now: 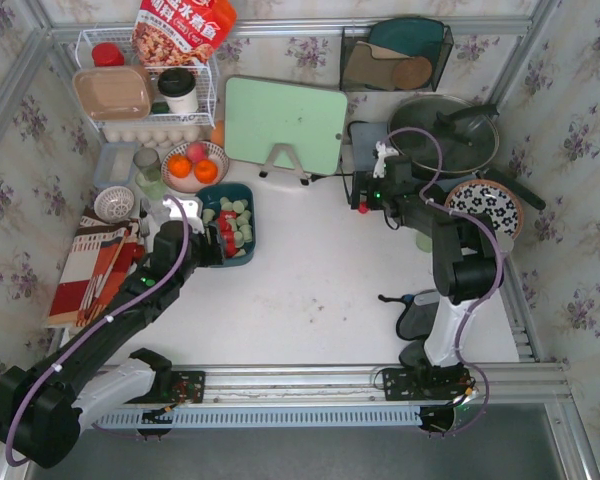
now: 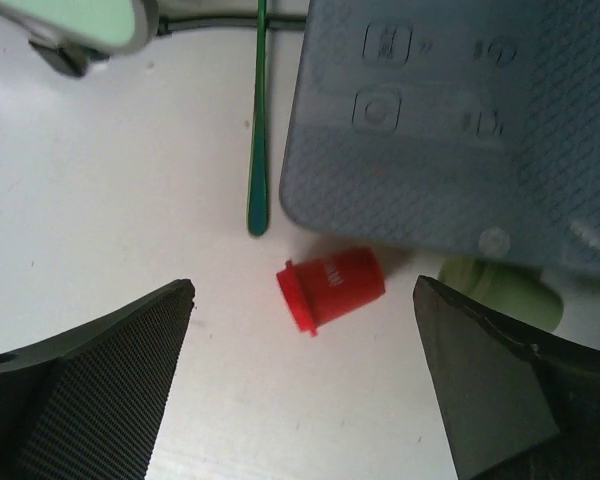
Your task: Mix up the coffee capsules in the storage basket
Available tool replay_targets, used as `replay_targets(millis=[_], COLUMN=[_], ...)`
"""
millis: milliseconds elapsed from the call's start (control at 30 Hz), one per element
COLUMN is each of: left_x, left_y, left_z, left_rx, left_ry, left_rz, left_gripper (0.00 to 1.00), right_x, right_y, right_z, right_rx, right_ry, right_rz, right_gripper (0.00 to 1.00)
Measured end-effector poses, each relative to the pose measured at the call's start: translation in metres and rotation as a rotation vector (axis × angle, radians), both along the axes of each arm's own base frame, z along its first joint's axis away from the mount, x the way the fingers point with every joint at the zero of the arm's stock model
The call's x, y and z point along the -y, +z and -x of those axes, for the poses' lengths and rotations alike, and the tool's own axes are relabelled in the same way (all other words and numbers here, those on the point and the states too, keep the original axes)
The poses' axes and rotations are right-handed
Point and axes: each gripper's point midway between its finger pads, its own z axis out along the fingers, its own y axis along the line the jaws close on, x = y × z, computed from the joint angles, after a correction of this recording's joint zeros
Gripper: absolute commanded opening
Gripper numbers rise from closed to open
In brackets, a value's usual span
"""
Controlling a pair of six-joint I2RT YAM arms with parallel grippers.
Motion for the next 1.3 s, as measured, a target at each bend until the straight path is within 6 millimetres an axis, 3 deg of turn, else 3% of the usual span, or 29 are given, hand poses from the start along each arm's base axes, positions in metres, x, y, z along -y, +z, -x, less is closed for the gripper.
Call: replay_targets(millis=[167,433,800,900,1100,1300], left_x=[0.000,0.001,0.001,0.001,0.002,0.024], left_y=[0.000,0.002,0.002,0.003,0.002,0.006], left_z=[0.000,0.000,0.000,0.000,0.000,-0.002], left_rx=[0.001,0.005,0.005,0.005,0.000,-0.026], left_ry=[0.000,-0.002,-0.002,-0.002,-0.008,-0.100], left_rz=[0.001,0.007,0.008,0.008,0.009,0.047], left_gripper=[0.69,0.69,0.69,0.69,0.69,0.67], right_x=[0.000,0.005,0.005,0.003,-0.012,-0.071], right_y=[-0.002,-0.042,-0.039,-0.033,-0.005,0.027], right_z=[-0.018,-0.014,-0.009,-0.004,0.022,0.083], right_rx=[0.001,-0.118,-0.128,-0.116,-0.049,0.150], right_ry=[0.011,0.057,0.080,0.095,0.153,0.373], right_rz=[0.027,0.111,0.137,0.146,0.125,0.102], right_gripper=[0.90,0.74,0.40,0.37,0.34,0.32])
